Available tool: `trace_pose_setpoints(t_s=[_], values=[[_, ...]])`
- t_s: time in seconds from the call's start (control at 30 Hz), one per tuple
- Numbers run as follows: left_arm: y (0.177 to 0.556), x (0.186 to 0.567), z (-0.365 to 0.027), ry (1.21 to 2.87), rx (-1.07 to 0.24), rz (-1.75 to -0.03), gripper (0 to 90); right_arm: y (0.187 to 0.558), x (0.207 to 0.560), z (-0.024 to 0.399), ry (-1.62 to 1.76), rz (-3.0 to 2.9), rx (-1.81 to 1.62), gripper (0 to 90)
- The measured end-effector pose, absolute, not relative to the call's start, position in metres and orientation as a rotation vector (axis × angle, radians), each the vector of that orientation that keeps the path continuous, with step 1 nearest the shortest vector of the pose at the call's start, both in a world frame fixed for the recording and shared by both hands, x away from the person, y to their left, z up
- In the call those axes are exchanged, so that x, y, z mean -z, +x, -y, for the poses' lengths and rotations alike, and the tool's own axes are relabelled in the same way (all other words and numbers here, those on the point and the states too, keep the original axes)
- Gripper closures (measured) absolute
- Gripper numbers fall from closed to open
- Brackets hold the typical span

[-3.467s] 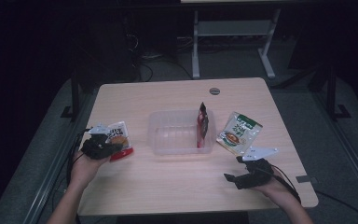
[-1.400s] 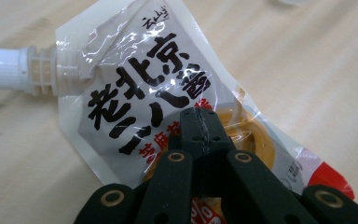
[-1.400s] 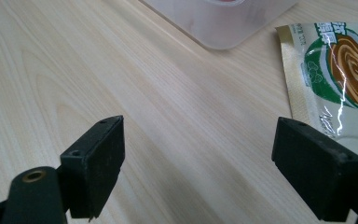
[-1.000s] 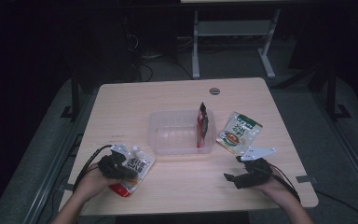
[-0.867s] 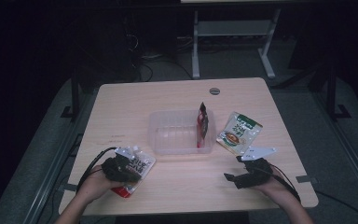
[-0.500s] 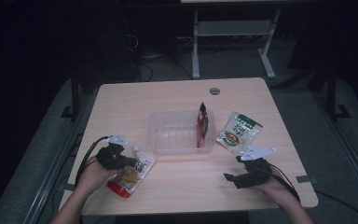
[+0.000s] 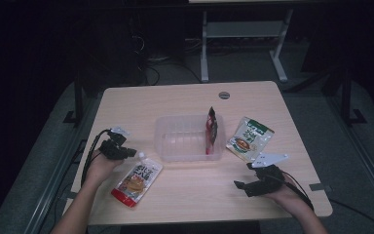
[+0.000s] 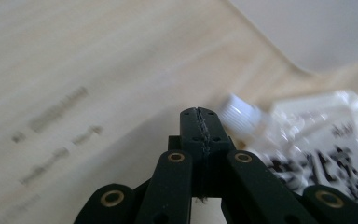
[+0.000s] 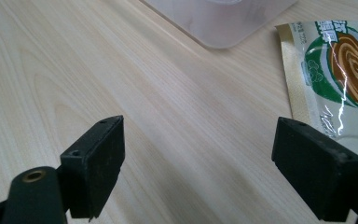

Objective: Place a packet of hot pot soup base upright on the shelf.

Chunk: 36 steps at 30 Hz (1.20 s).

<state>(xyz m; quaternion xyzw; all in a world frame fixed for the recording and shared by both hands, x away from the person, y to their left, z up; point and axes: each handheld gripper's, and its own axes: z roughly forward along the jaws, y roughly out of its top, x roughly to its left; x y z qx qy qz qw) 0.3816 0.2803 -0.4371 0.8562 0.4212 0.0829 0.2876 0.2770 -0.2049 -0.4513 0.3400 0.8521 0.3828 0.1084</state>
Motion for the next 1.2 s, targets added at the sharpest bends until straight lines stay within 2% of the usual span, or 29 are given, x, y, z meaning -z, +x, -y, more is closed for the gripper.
trace_pose_setpoints(t_s=[0.37,0.9,1.03,1.2], values=[[0.382,0.446,-0.261,2.325,-0.135,-1.015,89.9,0.277,0.451,0.205,0.985,-2.505,-1.122,16.8],[0.355,0.441,-0.22,2.406,-0.029,-0.794,89.9,0.276,0.45,0.205,0.98,-2.507,-1.121,16.8],[0.351,0.441,-0.22,2.42,-0.013,-0.767,89.9,0.276,0.45,0.205,0.983,-2.508,-1.121,16.8],[0.345,0.432,-0.231,2.362,-0.042,-0.802,89.9,0.276,0.45,0.205,0.984,-2.505,-1.123,16.8]])
